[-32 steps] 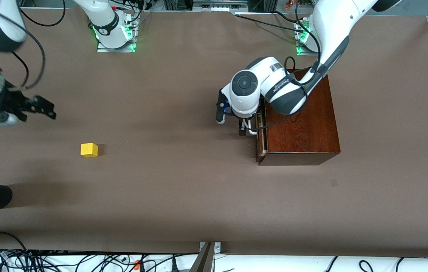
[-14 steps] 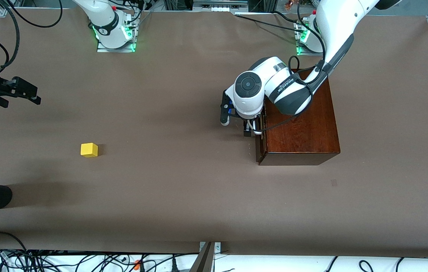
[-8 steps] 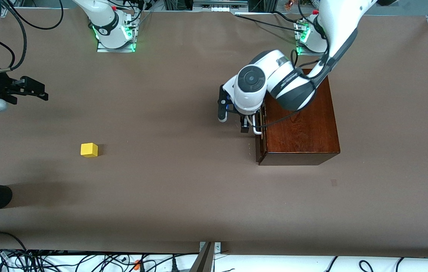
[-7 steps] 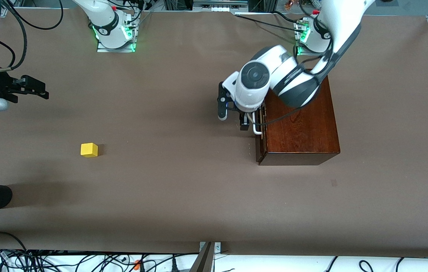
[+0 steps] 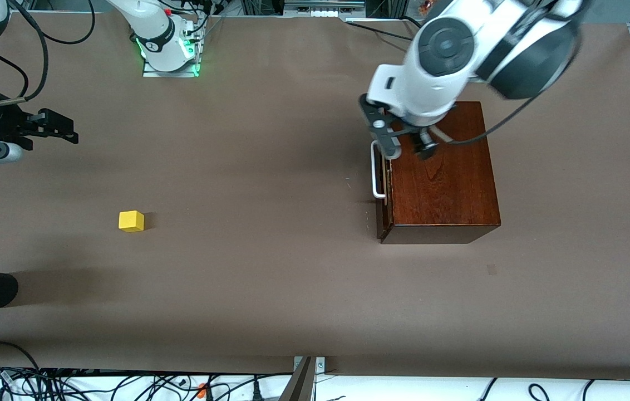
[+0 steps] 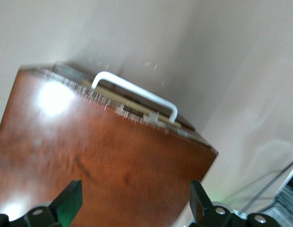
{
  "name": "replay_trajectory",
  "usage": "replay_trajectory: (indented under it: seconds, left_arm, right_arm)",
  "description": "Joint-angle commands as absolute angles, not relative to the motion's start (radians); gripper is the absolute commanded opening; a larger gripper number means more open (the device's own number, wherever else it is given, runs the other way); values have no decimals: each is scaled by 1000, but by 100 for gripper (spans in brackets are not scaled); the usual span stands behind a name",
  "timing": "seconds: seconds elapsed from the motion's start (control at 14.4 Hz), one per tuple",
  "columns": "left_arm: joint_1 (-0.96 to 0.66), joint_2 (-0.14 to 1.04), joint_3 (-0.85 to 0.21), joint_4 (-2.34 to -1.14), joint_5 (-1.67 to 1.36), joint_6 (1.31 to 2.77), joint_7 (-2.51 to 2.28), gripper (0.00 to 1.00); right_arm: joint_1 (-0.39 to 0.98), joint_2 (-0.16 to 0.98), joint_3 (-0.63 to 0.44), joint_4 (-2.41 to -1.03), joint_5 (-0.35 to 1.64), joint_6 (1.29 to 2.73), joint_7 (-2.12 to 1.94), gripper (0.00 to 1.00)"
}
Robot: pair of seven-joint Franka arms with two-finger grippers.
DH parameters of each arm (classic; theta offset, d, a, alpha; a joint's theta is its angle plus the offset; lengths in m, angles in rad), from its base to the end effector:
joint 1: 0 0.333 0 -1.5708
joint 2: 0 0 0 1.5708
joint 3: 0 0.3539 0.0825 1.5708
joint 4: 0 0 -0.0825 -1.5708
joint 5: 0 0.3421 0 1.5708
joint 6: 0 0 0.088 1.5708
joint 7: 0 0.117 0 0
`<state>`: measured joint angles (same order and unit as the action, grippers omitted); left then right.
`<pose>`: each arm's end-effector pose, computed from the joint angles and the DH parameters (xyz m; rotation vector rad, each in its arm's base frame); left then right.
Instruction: Open drawer, take yellow block, close drawer
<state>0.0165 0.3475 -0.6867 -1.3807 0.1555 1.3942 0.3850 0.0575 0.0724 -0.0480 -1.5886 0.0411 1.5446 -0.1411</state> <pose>0.5059 -0.2880 0.5613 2.6745 -1.5423 -0.4095 0.5297 0.0109 0.6051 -3.0828 -0.2304 0.1758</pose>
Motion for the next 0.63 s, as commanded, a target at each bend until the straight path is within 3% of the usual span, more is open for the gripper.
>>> replay_trajectory:
  seconds: [0.0,0.14,0.35,0.56]
  left_arm:
    - [81,367,-687,-1292,153,1280,307,100]
    - [133,324,-666,-1292,143,1273,319,100]
    - [25,232,-417,-1331,112,1282,316,100]
    - [-37,132,-220,-1438,72,1441,296,100]
  right_arm:
    - [58,84,-48,-1559,31,1529,-150,100]
    - [58,84,-48,-1559,31,1531,-150,100]
    - [61,84,-48,-1559,32,1539,-149,100]
    - [61,84,-48,-1559,34,1542,-149,100]
